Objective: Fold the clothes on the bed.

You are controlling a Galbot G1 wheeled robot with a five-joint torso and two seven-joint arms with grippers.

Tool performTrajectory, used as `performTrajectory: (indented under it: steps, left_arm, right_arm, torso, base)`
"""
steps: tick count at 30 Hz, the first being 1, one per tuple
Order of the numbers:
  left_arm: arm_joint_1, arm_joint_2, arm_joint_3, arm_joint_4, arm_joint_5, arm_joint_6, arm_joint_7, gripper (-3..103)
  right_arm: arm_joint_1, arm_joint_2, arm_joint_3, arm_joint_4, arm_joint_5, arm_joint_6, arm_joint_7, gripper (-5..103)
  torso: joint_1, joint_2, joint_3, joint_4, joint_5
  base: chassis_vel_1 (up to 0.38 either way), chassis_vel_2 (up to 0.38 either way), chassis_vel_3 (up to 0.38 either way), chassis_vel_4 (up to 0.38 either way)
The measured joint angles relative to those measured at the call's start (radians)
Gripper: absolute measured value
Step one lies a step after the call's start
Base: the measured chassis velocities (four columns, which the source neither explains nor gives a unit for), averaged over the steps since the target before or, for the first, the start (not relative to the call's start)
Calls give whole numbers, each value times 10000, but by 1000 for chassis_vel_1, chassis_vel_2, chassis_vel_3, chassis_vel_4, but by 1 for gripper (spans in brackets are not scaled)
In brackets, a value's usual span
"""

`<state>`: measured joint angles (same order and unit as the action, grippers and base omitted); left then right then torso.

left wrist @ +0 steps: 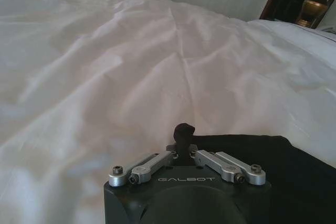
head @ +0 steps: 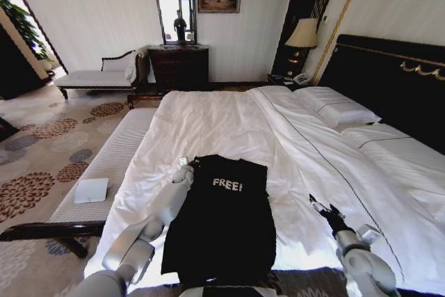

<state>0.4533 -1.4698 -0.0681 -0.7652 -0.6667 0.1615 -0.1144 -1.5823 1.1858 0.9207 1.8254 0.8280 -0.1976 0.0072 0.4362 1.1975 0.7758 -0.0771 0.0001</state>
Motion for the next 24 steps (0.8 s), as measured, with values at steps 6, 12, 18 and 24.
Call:
performTrajectory:
  steps: [6,12,18,24]
  left_arm:
    - [15,-18,6,-92,1,-18,-43,2]
    - [109,73,48,-350,-28,27,-152,2]
    - [220,198,42,-549,-31,67,-263,2]
    - [195,234,-18,-631,-106,73,-334,2]
  right_arm:
    - [546,-603,-340,-366,462,-76,-61,100]
    - [1814,-1342,-1135,-1485,1647,-502,-80,98]
    - [3213,-1704,-2039,-2838,2438,-877,-277,100]
    - [4714,-1582,-2842,-3630,2853,-1228,-296,100]
  torso:
    - [0,0,0,-1,-1]
    - [1,-1,1,1,0]
    - [0,0,1,0,1]
    - [1,-1,2,2,-2]
  base:
    - [0,0,0,0]
    - [0,0,0,0]
    - [0,0,0,0]
    - [0,0,0,0]
